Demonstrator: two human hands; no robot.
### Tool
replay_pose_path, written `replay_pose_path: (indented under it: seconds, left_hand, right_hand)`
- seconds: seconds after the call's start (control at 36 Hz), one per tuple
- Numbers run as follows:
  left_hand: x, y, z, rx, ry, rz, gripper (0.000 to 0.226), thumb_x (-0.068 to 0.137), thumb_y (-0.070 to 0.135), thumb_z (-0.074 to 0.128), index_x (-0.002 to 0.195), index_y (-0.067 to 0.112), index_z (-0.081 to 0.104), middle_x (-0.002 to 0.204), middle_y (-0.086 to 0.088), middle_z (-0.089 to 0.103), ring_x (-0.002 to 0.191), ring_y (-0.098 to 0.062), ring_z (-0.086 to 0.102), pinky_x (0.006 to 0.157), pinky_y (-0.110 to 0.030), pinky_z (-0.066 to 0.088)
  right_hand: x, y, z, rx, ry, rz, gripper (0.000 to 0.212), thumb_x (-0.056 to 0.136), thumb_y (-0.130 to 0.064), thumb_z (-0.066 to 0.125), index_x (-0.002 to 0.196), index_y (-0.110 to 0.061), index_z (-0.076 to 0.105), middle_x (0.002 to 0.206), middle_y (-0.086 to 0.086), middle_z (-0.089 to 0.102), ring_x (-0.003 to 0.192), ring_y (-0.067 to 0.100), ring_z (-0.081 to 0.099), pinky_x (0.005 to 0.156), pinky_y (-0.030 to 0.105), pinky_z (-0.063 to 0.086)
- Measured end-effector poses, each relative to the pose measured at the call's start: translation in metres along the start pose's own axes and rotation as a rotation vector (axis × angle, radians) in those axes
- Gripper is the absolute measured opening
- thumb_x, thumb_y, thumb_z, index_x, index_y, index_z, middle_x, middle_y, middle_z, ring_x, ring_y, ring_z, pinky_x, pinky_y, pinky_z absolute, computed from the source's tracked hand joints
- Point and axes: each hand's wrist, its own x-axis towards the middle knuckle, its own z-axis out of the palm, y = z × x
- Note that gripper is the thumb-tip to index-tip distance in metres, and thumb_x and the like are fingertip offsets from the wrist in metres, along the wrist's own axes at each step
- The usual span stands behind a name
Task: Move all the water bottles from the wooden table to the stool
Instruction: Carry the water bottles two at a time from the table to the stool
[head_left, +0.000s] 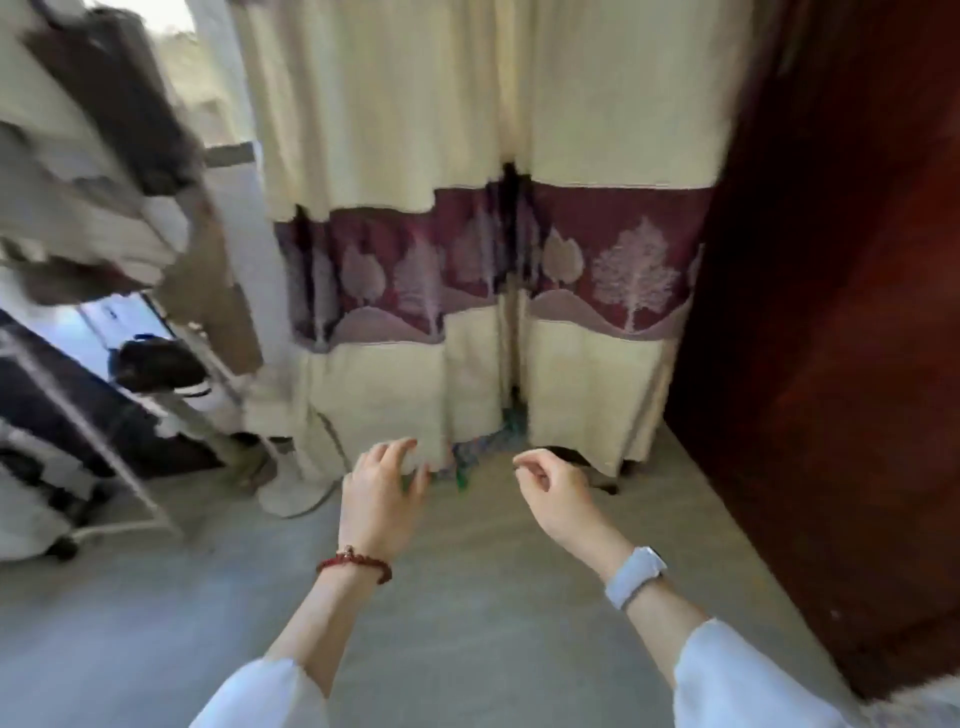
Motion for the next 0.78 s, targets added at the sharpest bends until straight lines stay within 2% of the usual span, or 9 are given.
replay_pose_path:
  seconds: [0.06,0.14,0.19,0.28,0.33,0.53,0.67,0.78]
  left_hand:
    - [-0.004,-0.062,-0.052,0.041,0.088,-0.12,0.029,0.082,0.015,0.064,0.109,0.004,0.062,0.107,-0.017,0.064,0.102,-0.035,0.058,0.086,-0.042,0.047]
    - [-0.024,-0.139,-0.115,0.102,0.188,-0.292,0.03,0.084,0.016,0.062,0.111,0.004,0.062,0.11,-0.015,0.064,0.104,-0.033,0.057,0.087,-0.041,0.046]
    - [-0.043,-0.187,-0.151,0.126,0.237,-0.423,0.031,0.086,0.019,0.059,0.114,0.005,0.061,0.114,-0.013,0.062,0.107,-0.03,0.056,0.09,-0.04,0.045]
    - [-0.07,-0.25,-0.195,0.15,0.317,-0.571,0.031,0.088,0.021,0.056,0.115,0.006,0.059,0.117,-0.011,0.062,0.11,-0.027,0.055,0.093,-0.039,0.044]
    - [-0.084,-0.289,-0.223,0.169,0.364,-0.663,0.03,0.088,0.021,0.056,0.115,0.007,0.06,0.117,-0.01,0.062,0.11,-0.026,0.055,0.093,-0.039,0.044]
    - [-0.094,-0.433,-0.333,0.236,0.53,-0.916,0.029,0.088,0.019,0.056,0.114,0.007,0.06,0.117,-0.011,0.062,0.11,-0.025,0.056,0.094,-0.036,0.042]
    - [-0.083,-0.51,-0.409,0.262,0.66,-1.024,0.027,0.088,0.02,0.055,0.112,0.009,0.061,0.113,-0.008,0.063,0.106,-0.023,0.057,0.089,-0.03,0.042]
    - [-0.09,-0.565,-0.461,0.305,0.737,-1.101,0.025,0.088,0.019,0.055,0.11,0.009,0.062,0.111,-0.008,0.064,0.104,-0.023,0.058,0.089,-0.03,0.042]
  right_hand:
    - [0.015,-0.048,0.064,-0.045,-0.159,-0.092,0.018,0.089,-0.011,0.051,0.103,-0.008,0.062,0.102,0.011,0.068,0.092,0.019,0.059,0.078,0.018,0.039]
    - [0.029,-0.108,0.15,-0.107,-0.373,-0.208,0.019,0.09,-0.015,0.05,0.104,-0.011,0.062,0.103,0.009,0.068,0.097,0.023,0.06,0.084,0.026,0.042]
    - [0.032,-0.143,0.208,-0.156,-0.514,-0.286,0.018,0.09,-0.016,0.049,0.103,-0.011,0.061,0.102,0.008,0.067,0.096,0.023,0.06,0.083,0.028,0.042]
    - [0.035,-0.185,0.291,-0.201,-0.669,-0.389,0.019,0.091,-0.017,0.049,0.103,-0.009,0.061,0.101,0.009,0.067,0.095,0.023,0.06,0.077,0.025,0.04]
    - [0.038,-0.211,0.348,-0.225,-0.762,-0.449,0.02,0.091,-0.017,0.049,0.104,-0.009,0.061,0.104,0.011,0.067,0.097,0.024,0.06,0.079,0.025,0.04]
    - [0.053,-0.321,0.548,-0.253,-1.029,-0.642,0.024,0.092,-0.021,0.045,0.11,-0.011,0.058,0.11,0.009,0.065,0.101,0.024,0.059,0.08,0.026,0.04]
    - [0.05,-0.411,0.668,-0.241,-1.126,-0.75,0.024,0.092,-0.022,0.045,0.11,-0.012,0.059,0.111,0.008,0.065,0.101,0.025,0.059,0.084,0.029,0.043]
    - [0.03,-0.464,0.754,-0.252,-1.228,-0.836,0.023,0.092,-0.022,0.045,0.108,-0.012,0.059,0.108,0.009,0.066,0.098,0.025,0.06,0.078,0.026,0.04]
